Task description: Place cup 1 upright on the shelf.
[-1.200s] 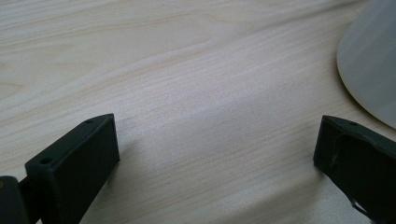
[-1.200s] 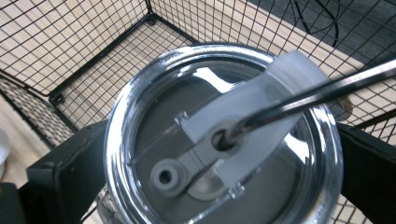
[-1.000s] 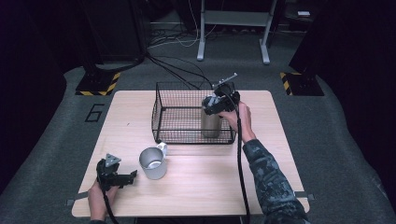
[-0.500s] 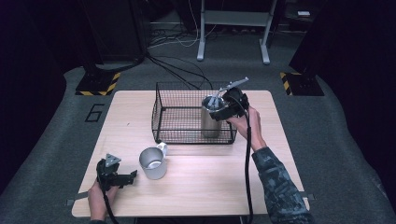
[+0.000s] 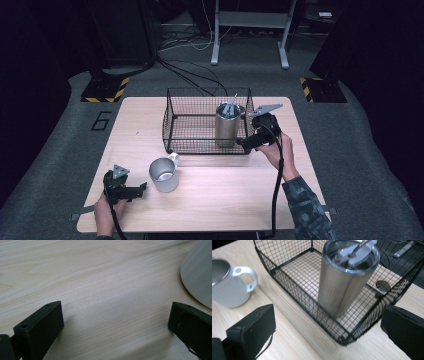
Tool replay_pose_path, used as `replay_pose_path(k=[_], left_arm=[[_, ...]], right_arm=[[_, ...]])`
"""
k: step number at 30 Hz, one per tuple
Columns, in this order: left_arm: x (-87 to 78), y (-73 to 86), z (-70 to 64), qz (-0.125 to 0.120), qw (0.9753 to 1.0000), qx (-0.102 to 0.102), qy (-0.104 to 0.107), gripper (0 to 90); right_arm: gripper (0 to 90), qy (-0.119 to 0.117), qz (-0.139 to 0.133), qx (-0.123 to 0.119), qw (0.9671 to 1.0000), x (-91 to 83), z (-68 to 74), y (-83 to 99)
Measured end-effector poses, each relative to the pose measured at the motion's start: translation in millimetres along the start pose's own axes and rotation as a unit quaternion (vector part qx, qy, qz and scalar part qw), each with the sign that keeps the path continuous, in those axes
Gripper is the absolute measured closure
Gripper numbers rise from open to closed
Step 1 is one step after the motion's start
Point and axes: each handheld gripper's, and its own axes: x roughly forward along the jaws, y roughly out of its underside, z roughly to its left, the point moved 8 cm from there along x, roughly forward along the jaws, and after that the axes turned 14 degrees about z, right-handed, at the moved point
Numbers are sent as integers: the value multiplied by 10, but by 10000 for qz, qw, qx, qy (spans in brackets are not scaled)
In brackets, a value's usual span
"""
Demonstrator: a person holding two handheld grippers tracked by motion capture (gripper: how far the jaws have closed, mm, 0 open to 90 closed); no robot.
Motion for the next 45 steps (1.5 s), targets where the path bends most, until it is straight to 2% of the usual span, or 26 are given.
replay_pose_path(k=[4, 11, 21, 27, 30, 33, 41, 45], left_arm=[[0, 0, 0, 0, 10000, 0, 0, 0], [0, -1, 1, -3, 10000, 4, -2, 0], [0, -1, 1, -2, 10000, 4, -2, 0], [0, -2, 2, -5, 10000, 9, -5, 0], [2, -5, 3, -9, 10000, -4, -9, 0], [4, -7, 2, -9, 10000, -14, -7, 0], [6, -10, 1, -11, 10000, -32, -9, 0], [6, -11, 2, -9, 10000, -25, -9, 0]], right_arm=[[0, -68, -24, -47, 10000, 4, 45, 194], [0, -91, 11, 77, 9999, 76, 87, 543], [0, -180, 251, 345, 9989, 378, 92, 1062], [0, -6, 429, 521, 9977, 597, 50, 1383], [0, -1, 506, 627, 9967, 710, 33, 1541], [0, 172, 564, 735, 9956, 795, -11, 1675], [0, 480, 616, 823, 9935, 861, -95, 1881], [0, 504, 465, 964, 9930, 865, -126, 1932]])
